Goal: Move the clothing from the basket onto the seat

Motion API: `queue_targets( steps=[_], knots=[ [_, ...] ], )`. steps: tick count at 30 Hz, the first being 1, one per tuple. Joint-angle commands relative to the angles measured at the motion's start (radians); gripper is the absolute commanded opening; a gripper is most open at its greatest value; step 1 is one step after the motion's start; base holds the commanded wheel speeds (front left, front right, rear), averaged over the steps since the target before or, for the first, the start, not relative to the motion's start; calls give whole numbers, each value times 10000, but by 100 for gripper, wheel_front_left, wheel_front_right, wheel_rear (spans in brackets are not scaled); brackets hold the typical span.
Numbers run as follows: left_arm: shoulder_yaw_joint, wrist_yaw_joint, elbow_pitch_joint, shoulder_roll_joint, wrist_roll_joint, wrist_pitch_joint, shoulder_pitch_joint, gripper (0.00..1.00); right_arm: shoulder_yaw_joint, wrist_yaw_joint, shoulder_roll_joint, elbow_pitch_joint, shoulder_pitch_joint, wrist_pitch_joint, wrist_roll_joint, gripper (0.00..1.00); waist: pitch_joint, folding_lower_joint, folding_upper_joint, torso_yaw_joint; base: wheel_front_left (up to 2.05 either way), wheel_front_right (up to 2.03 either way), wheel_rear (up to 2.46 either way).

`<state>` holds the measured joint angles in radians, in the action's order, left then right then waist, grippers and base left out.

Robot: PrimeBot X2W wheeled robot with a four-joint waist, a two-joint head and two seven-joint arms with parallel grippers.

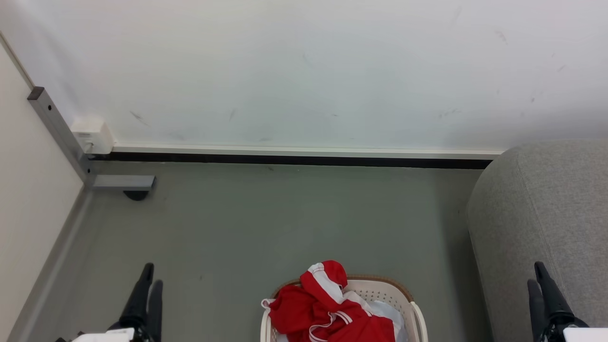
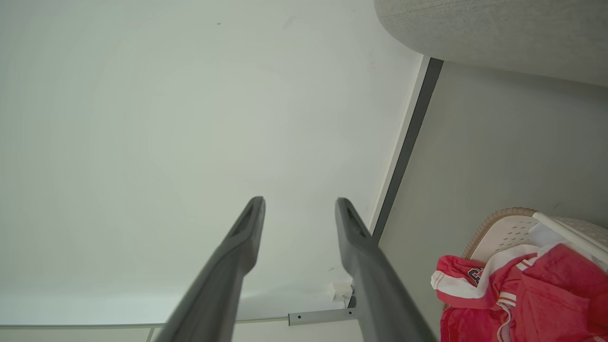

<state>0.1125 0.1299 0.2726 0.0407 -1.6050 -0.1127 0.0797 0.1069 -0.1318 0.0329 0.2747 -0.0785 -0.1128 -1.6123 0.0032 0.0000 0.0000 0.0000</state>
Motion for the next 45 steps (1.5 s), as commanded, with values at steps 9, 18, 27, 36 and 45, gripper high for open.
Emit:
queue_targets(
  steps=[9,18,27,36,45],
  knots=[
    [-354,1,-228,37,343,480,13,100,-338,2,70,-175,-70,478,922,100,3,0,0,19,0,0,0],
    [-555,2,-293,48,1499,893,-29,100,-585,3,89,-524,11,891,2934,100,18,0,0,55,0,0,0],
    [-555,-197,-471,59,3511,1266,-71,100,-865,4,106,-823,60,1269,4997,100,22,0,0,90,0,0,0],
    [-680,-224,-684,69,5583,1613,-132,100,-1169,6,127,-877,84,1612,7166,100,18,0,0,116,0,0,0],
    [-787,-251,-926,79,7124,1915,-204,100,-1154,7,165,-895,120,1917,8825,100,12,0,0,129,0,0,0]
  ],
)
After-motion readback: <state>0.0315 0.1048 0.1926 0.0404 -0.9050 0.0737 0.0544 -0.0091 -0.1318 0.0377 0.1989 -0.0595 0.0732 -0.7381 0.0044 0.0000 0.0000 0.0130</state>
